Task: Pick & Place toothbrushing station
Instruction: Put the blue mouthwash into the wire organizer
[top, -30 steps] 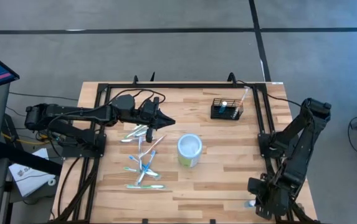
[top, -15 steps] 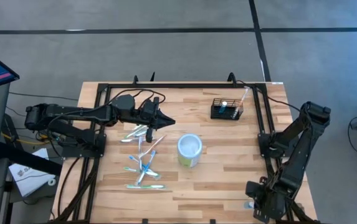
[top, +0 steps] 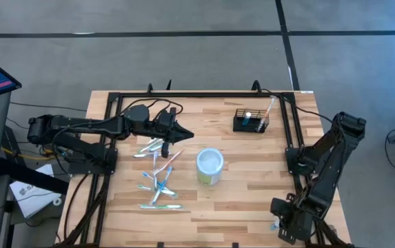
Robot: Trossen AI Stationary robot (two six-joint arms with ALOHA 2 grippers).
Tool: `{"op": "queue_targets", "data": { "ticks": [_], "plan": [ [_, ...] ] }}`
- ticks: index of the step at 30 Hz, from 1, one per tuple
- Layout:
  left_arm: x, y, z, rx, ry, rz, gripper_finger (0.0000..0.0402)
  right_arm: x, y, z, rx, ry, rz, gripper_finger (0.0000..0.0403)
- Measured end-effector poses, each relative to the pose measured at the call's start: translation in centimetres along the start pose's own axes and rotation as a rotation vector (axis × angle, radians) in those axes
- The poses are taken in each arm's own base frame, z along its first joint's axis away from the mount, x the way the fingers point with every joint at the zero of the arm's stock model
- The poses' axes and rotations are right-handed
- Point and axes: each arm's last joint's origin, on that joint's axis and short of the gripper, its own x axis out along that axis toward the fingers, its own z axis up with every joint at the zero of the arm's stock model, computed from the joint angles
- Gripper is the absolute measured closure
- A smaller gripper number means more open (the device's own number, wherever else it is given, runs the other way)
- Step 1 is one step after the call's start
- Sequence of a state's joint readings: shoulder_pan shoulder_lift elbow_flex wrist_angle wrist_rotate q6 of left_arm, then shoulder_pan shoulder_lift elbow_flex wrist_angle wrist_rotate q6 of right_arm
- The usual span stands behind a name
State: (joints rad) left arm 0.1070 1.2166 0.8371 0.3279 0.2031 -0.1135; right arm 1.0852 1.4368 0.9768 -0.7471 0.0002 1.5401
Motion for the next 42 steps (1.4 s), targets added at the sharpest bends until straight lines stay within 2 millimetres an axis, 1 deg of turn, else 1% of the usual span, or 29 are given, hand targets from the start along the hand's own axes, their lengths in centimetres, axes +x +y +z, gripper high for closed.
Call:
{"op": "queue_targets", "data": {
  "ticks": [5, 10, 19, 42],
  "plan": [
    [0.0, 0.0, -0.03, -0.001, 0.003, 0.0, 0.039, -0.07, 0.04, -0.03, -0.004, 0.0, -0.002, 0.0284],
    [-0.01, 0.0, -0.03, -0.001, 0.004, 0.001, 0.039, -0.54, 0.62, -0.16, -0.025, -0.004, 0.019, 0.0291],
    [-0.01, 0.0, -0.05, -0.001, 0.006, 0.001, 0.039, -0.55, 0.39, -0.17, -0.02, -0.004, -0.006, 0.0309],
    [-0.01, 0.01, -0.06, -0.001, 0.006, 0.001, 0.039, -0.42, 0.44, -0.1, -0.009, -0.028, -0.012, 0.031]
  ]
}}
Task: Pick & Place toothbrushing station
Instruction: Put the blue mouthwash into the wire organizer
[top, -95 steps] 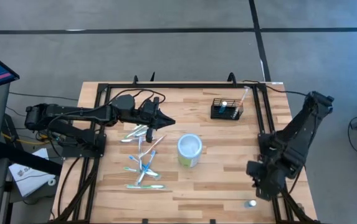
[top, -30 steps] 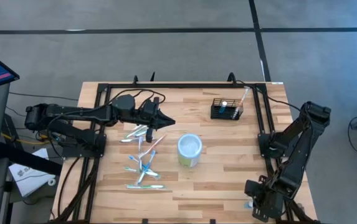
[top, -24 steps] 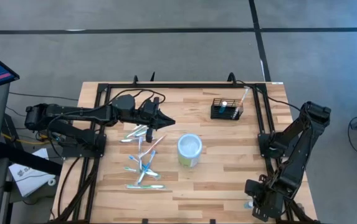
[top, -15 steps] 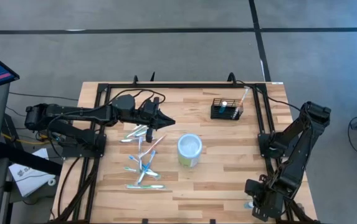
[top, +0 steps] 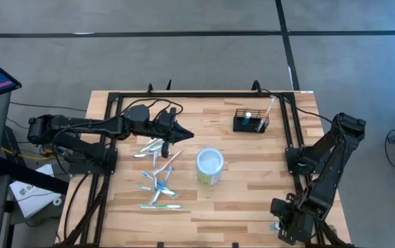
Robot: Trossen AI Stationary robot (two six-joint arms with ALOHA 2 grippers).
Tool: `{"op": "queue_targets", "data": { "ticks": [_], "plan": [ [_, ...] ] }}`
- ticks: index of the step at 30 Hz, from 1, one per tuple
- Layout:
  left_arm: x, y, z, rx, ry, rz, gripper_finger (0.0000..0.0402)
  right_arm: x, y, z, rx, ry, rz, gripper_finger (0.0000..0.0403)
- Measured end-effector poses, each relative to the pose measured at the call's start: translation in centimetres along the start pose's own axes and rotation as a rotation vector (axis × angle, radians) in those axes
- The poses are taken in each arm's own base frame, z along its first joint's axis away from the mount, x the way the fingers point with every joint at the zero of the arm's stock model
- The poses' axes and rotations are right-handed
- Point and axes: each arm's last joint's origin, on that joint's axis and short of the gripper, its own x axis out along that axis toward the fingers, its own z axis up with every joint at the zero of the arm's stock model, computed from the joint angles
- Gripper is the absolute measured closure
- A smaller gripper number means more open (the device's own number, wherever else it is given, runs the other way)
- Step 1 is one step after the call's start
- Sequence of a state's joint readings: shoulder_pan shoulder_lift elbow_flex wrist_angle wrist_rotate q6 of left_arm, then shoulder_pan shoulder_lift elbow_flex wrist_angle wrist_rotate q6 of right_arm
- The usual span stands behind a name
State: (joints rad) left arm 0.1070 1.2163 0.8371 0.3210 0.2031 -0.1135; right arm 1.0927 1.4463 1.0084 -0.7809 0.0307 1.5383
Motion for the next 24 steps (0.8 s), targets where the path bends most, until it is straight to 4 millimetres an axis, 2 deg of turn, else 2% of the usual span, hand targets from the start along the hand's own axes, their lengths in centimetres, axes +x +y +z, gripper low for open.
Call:
{"op": "queue_targets", "data": {
  "ticks": [7, 19, 24],
  "plan": [
    [0.0, 0.0, 0.0, 0.0, 0.0, 0.0, 0.039, 0.9, 0.1, 0.0, 0.003, 0.003, -0.03, 0.0303],
    [0.0, 0.0, 0.0, 0.0, 0.0, 0.0, 0.039, 1.2, 0.2, -0.1, -0.002, 0.009, -0.033, 0.0227],
    [0.0, 0.0, 0.0, 0.0, 0.0, 0.0, 0.039, 1.1, 0.0, 0.0, -0.018, 0.007, -0.053, 0.0219]
  ]
}}
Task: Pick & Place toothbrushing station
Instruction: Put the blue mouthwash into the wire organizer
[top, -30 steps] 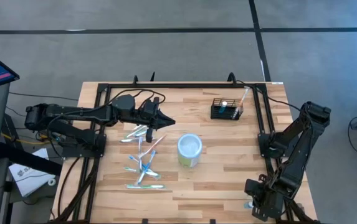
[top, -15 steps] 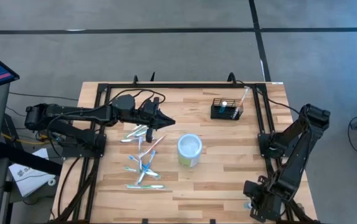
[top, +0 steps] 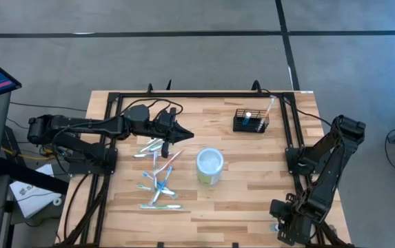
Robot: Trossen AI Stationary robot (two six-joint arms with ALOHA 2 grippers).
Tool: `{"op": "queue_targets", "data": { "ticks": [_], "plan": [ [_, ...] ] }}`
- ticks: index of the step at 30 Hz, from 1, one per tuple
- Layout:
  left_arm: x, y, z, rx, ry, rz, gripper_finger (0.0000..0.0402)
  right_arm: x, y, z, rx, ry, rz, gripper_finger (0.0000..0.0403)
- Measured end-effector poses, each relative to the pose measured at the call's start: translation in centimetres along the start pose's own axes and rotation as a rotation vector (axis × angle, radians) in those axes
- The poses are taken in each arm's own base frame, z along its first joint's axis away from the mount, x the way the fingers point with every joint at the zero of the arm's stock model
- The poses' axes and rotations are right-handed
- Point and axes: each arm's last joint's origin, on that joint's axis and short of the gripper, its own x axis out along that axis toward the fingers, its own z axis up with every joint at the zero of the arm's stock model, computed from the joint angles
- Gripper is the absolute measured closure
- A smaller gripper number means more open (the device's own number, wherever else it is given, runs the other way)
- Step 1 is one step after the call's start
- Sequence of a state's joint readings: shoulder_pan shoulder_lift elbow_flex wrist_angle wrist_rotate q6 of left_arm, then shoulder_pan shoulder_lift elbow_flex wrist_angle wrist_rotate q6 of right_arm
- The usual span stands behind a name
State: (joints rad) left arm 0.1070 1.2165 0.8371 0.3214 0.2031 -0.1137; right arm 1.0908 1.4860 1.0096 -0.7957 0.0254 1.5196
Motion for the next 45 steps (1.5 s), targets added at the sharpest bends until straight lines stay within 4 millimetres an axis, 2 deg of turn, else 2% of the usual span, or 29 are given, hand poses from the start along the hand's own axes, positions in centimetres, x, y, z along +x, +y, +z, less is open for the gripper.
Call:
{"op": "queue_targets", "data": {
  "ticks": [14, 36, 45],
  "plan": [
    [0.0, -0.01, 0.0, 0.0, 0.0, 0.0, 0.039, -0.3, 0.06, -0.08, -0.008, -0.001, 0.027, 0.0256],
    [0.0, -0.01, 0.0, 0.0, 0.0, 0.0, 0.039, 0.01, 0.46, 0.03, 0.001, -0.003, 0.052, 0.023],
    [0.0, 0.0, 0.0, 0.0, 0.0, 0.0, 0.039, 0.42, 0.45, 0.13, 0.007, -0.004, 0.03, 0.0239]
  ]
}}
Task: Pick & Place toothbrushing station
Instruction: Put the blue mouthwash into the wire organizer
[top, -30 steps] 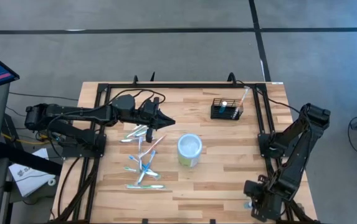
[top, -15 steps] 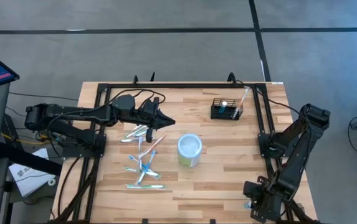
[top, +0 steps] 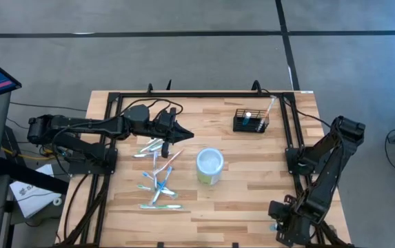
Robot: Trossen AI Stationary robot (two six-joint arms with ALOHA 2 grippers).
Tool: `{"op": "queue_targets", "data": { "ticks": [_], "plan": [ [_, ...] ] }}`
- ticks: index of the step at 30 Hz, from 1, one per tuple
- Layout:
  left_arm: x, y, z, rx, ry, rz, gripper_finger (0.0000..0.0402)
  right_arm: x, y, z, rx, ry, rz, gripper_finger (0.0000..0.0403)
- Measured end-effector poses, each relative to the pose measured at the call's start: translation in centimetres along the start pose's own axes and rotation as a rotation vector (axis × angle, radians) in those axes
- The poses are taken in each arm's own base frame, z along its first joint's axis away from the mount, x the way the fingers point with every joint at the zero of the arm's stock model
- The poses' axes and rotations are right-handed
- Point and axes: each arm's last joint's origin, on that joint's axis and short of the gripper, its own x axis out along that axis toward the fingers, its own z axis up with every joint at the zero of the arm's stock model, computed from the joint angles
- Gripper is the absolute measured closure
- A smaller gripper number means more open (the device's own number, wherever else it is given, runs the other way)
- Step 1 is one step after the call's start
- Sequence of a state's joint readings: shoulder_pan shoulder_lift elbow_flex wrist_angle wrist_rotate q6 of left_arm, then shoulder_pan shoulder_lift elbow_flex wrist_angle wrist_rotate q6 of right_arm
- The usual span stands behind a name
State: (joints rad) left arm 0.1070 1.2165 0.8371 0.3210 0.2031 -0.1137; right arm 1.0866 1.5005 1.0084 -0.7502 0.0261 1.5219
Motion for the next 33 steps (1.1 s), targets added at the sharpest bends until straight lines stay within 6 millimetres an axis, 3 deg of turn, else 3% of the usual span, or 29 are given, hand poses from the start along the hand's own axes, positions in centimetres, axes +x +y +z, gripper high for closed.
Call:
{"op": "queue_targets", "data": {
  "ticks": [19, 33],
  "plan": [
    [0.0, 0.0, 0.0, 0.0, 0.0, 0.0, 0.039, 1.0, 0.0, 0.0, -0.011, 0.031, -0.04, 0.0316],
    [0.0, 0.0, 0.0, 0.0, 0.001, 0.0, 0.039, 0.8, -0.3, 0.4, -0.052, -0.002, -0.063, 0.0317]
  ]
}}
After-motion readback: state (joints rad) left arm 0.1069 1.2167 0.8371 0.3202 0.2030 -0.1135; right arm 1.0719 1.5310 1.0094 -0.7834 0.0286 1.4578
